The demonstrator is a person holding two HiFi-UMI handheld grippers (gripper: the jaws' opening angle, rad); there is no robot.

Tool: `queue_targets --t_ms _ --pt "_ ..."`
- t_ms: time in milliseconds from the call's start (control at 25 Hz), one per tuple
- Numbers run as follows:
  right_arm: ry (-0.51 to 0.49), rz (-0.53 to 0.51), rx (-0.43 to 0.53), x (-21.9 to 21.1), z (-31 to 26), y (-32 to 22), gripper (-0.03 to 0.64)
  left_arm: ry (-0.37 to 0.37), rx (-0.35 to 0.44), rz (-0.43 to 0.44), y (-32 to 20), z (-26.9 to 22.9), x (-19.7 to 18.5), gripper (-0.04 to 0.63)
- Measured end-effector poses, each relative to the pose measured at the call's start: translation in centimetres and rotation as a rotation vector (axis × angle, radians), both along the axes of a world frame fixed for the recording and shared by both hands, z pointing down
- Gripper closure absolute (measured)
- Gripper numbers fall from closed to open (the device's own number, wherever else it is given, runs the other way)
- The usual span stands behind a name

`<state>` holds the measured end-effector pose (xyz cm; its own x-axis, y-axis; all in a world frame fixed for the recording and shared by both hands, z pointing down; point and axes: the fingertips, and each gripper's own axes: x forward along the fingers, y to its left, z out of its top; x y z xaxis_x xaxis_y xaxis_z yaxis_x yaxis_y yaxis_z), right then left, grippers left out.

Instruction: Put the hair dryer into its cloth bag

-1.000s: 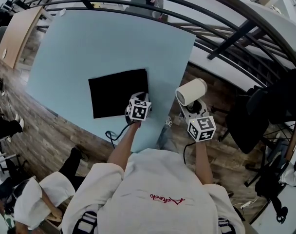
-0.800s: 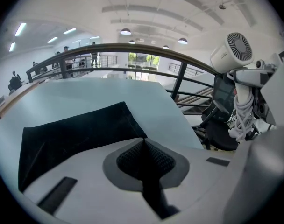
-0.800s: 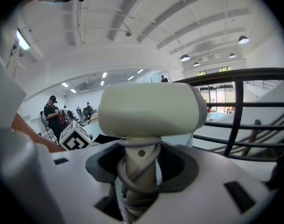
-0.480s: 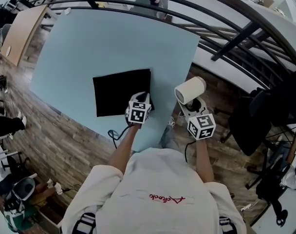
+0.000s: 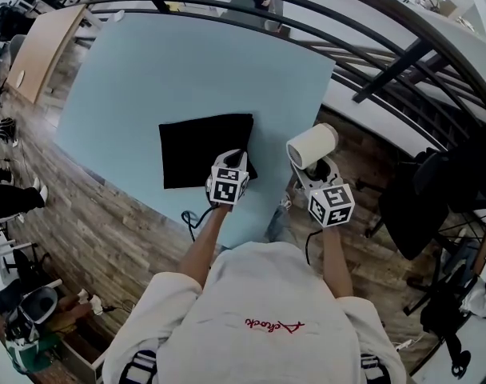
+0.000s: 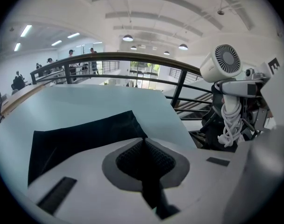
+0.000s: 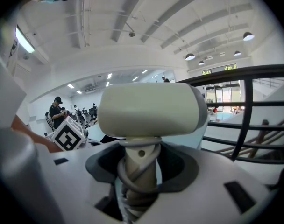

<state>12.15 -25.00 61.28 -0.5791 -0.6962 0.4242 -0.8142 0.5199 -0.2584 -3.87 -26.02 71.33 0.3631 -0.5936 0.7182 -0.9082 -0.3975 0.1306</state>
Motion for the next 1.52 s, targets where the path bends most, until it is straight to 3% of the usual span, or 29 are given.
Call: queue_targets --t_ms 600,1000,1280,1520 --pt "0.034 -0.097 -0.033 -2.2 1.4 -0.5 0.400 0.021 0.039 -0.036 0.0 -2.4 -1.7 0.581" --pt "0.231 -0.366 -0.102 -5.9 5.2 -0.2 0.401 0.058 0.081 -0.067 0.5 -4.7 -2.5 0.581" --pt "0.439 -0.619 -0.163 -9.2 9.2 0.2 0.402 0.081 0.092 -0.073 0.5 -5.3 -3.4 0.581" --pt "0.565 -0.772 -0.255 -10.3 12.4 1.0 0.402 0.087 0.098 -0.067 0.8 -5.5 -3.4 0.581"
